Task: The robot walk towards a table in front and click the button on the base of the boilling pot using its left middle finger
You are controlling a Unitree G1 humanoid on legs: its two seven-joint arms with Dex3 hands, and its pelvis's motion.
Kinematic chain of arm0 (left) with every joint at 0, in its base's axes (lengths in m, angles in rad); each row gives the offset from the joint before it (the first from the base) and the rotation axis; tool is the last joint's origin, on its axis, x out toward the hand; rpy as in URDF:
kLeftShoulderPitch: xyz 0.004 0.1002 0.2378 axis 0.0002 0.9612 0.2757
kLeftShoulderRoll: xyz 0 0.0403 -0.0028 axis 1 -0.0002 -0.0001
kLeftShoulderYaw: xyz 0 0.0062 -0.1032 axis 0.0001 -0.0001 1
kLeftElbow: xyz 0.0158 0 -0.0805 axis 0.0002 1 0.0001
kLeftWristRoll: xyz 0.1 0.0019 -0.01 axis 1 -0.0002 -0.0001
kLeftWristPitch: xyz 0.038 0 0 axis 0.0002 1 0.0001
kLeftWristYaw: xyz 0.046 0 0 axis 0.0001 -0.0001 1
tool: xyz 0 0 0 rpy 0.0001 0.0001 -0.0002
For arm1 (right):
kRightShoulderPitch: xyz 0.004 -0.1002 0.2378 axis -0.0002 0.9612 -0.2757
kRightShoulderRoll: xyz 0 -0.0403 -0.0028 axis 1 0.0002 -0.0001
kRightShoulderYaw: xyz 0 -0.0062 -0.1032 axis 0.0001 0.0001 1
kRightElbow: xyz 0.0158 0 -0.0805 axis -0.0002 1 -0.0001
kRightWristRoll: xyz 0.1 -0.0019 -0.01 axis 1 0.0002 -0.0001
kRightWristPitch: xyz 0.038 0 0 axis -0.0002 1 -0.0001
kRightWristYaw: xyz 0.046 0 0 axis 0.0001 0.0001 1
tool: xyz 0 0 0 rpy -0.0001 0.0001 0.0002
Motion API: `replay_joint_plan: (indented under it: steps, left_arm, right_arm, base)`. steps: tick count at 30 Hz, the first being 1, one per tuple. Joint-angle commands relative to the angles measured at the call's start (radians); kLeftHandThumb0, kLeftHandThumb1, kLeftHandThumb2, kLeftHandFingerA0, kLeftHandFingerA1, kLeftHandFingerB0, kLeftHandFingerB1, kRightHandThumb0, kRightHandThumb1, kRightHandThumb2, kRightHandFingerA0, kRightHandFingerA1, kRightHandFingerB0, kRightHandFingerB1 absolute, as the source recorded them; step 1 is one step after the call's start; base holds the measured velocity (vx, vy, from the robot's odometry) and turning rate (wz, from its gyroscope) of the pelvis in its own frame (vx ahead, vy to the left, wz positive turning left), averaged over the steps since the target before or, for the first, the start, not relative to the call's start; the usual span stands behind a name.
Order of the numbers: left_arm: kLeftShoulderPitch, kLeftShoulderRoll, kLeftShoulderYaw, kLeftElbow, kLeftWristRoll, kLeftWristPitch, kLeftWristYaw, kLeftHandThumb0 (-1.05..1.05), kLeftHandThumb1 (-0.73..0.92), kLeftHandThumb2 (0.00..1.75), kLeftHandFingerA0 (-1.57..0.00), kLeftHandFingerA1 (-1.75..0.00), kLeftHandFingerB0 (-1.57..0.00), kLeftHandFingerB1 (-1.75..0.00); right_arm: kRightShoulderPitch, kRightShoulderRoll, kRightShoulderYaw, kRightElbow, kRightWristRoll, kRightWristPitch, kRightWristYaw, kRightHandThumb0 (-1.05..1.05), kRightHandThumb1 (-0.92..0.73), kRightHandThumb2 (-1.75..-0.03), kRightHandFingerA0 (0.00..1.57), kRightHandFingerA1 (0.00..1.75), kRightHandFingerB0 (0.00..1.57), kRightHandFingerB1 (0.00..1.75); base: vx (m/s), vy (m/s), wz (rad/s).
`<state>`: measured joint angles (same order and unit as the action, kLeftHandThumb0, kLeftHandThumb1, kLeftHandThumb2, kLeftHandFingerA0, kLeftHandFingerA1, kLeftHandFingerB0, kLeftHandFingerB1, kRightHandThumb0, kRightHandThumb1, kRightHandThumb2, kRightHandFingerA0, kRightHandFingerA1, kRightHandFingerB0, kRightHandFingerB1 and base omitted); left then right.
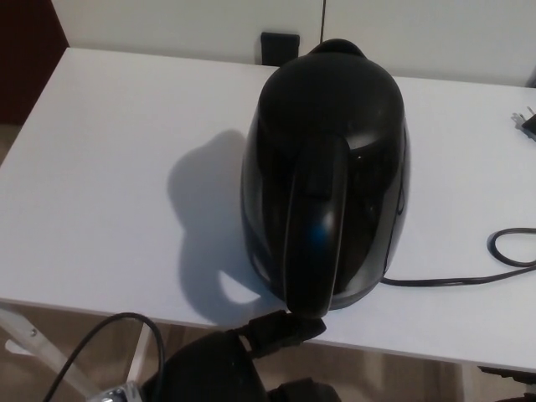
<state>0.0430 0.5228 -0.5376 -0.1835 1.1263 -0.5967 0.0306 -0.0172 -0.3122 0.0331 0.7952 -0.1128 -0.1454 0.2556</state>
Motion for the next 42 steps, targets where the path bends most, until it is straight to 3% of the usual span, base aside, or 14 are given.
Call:
replay_joint_plan:
  steps: [1,2,4,5,11,14,22,23,24,27,28,31,32,42]
  left_arm:
    - [-0.005,0.013,-0.002,0.01,0.021,0.022,0.002,-0.85,0.82,0.66,-0.35,-0.32,-0.31,-0.32]
    - [-0.005,0.009,-0.011,0.023,0.031,0.025,0.001,-0.86,0.83,0.66,-0.35,-0.32,-0.3,-0.31]
    - [-0.007,0.007,-0.019,0.032,0.04,0.029,-0.004,-0.86,0.83,0.66,-0.35,-0.31,-0.3,-0.31]
    - [-0.013,0.003,-0.024,0.043,0.032,0.03,-0.014,-0.86,0.83,0.66,-0.35,-0.31,-0.31,-0.31]
    - [-0.045,-0.006,-0.048,0.055,0.023,0.05,-0.087,-0.88,0.87,0.65,-0.38,-0.31,-0.26,-0.3]
    - [-0.051,-0.017,-0.054,0.078,0.0,0.052,-0.087,-0.88,0.85,0.67,-0.42,-0.33,-0.28,-0.32]
    - [-0.054,-0.024,-0.061,0.099,-0.022,0.053,-0.098,-0.88,0.85,0.66,-0.45,-0.34,-0.27,-0.31]
    - [-0.057,-0.025,-0.062,0.105,-0.018,0.052,-0.093,-0.88,0.84,0.66,-0.46,-0.35,-0.27,-0.31]
    - [-0.057,-0.024,-0.064,0.109,-0.012,0.051,-0.086,-0.88,0.85,0.67,-0.47,-0.35,-0.27,-0.31]
    - [-0.058,-0.019,-0.067,0.11,-0.001,0.048,-0.074,-0.88,0.86,0.67,-0.48,-0.35,-0.26,-0.31]
    - [-0.057,-0.017,-0.068,0.108,0.002,0.047,-0.071,-0.88,0.86,0.67,-0.48,-0.35,-0.25,-0.31]
    - [-0.039,-0.011,-0.058,0.066,-0.015,0.057,-0.1,-0.88,0.84,0.66,-0.46,-0.34,-0.26,-0.31]
    - [-0.035,-0.008,-0.054,0.059,-0.026,0.046,-0.084,-0.88,0.83,0.66,-0.47,-0.35,-0.29,-0.31]
    - [0.007,0.037,-0.01,-0.045,-0.054,-0.036,0.037,-0.91,0.82,0.64,-0.36,-0.31,-0.23,-0.31]
  right_arm:
    - [-0.001,-0.01,-0.003,-0.002,0.005,0.005,0.01,-0.29,-0.57,-0.57,0.58,0.44,0.42,0.38]
    - [-0.001,-0.012,-0.002,0.002,0.003,0.005,0.011,-0.4,-0.46,-0.72,0.52,0.53,0.38,0.47]
    - [0.0,-0.014,-0.002,0.004,0.005,0.004,0.017,-0.4,-0.46,-0.72,0.51,0.53,0.37,0.46]
    - [0.002,-0.017,0.002,-0.004,0.001,0.006,0.021,-0.31,-0.57,-0.57,0.56,0.43,0.41,0.37]
    - [-0.003,-0.016,0.002,-0.009,0.002,0.01,0.026,-0.31,-0.57,-0.57,0.54,0.42,0.4,0.37]
    - [-0.006,-0.016,0.004,-0.014,0.002,0.022,0.031,-0.39,-0.49,-0.7,0.47,0.5,0.36,0.45]
    - [-0.009,-0.015,0.001,-0.02,0.003,0.029,0.037,-0.31,-0.57,-0.57,0.55,0.43,0.42,0.37]
    - [-0.01,-0.017,0.003,-0.02,-0.001,0.033,0.035,-0.39,-0.48,-0.7,0.49,0.5,0.38,0.45]
    - [-0.011,-0.018,0.004,-0.021,-0.003,0.035,0.035,-0.32,-0.57,-0.57,0.55,0.43,0.41,0.37]
    - [-0.007,-0.019,0.004,-0.028,-0.001,0.035,0.041,-0.31,-0.57,-0.57,0.54,0.43,0.41,0.37]
    - [-0.007,-0.018,0.003,-0.027,0.0,0.035,0.042,-0.38,-0.48,-0.7,0.49,0.51,0.38,0.45]
    - [-0.012,-0.016,0.004,-0.023,-0.003,0.043,0.037,-0.39,-0.48,-0.7,0.49,0.5,0.38,0.45]
    - [-0.014,-0.017,0.008,-0.02,-0.009,0.041,0.034,-0.32,-0.57,-0.57,0.53,0.42,0.41,0.37]
    - [-0.024,-0.024,0.018,0.02,-0.022,0.007,0.024,-0.34,-0.57,-0.58,0.53,0.42,0.43,0.37]
  base:
    - [0.0,0.0,0.0]
    - [0.0,0.0,0.0]
    - [0.0,0.0,0.0]
    - [0.0,0.0,0.0]
    - [0.0,0.0,0.0]
    - [0.0,0.0,0.0]
    - [0.0,0.0,0.0]
    - [0.0,0.0,0.0]
    - [0.0,0.0,0.0]
    - [0.0,0.0,0.0]
    - [0.0,0.0,0.0]
    - [0.0,0.0,0.0]
    - [0.0,0.0,0.0]
    - [0.0,0.0,0.0]
